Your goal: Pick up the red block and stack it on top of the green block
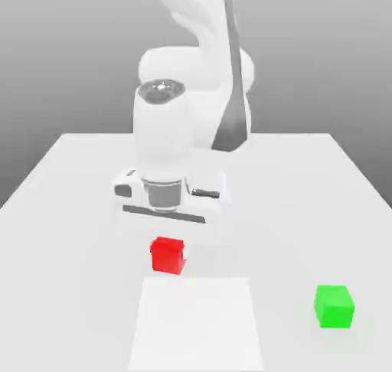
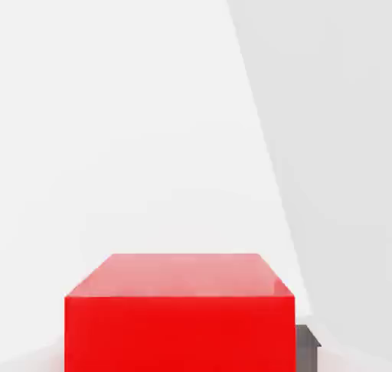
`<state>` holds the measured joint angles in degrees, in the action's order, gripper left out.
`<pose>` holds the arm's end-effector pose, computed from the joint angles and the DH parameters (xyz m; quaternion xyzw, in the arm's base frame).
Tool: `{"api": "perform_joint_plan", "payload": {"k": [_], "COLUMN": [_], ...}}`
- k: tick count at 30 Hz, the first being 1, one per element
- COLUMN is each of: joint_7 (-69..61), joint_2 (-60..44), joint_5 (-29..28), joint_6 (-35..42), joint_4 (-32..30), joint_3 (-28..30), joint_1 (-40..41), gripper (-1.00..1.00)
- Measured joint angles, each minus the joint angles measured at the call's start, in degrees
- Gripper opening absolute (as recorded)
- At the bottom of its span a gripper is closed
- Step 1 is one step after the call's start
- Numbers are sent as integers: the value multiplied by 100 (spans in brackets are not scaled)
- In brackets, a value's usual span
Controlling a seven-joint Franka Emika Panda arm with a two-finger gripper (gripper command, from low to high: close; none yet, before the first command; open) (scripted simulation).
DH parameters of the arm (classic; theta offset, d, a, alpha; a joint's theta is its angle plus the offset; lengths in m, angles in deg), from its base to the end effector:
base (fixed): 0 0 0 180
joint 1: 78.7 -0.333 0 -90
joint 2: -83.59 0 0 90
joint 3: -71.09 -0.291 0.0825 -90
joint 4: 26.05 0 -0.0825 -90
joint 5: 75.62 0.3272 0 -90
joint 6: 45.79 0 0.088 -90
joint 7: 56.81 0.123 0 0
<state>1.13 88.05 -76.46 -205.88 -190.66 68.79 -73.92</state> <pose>0.3359 -0.0143 0.2267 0.8676 -0.4973 0.0014 0.0039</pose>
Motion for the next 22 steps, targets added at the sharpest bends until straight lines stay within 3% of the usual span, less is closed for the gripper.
{"api": "perform_joint_plan", "payload": {"k": [13, 18, 19, 22], "joint_7": [3040, 3591, 3658, 3658], "joint_2": [-741, -1610, -1765, -1765], "joint_5": [-95, -574, -662, -662], "joint_6": [941, 249, 110, 110], "joint_4": [1681, 1842, 1850, 1850], "joint_3": [-1210, -996, -938, -938], "joint_1": [-2114, -2304, -2347, -2347], "gripper": [-100, -100, 100, 100]}}
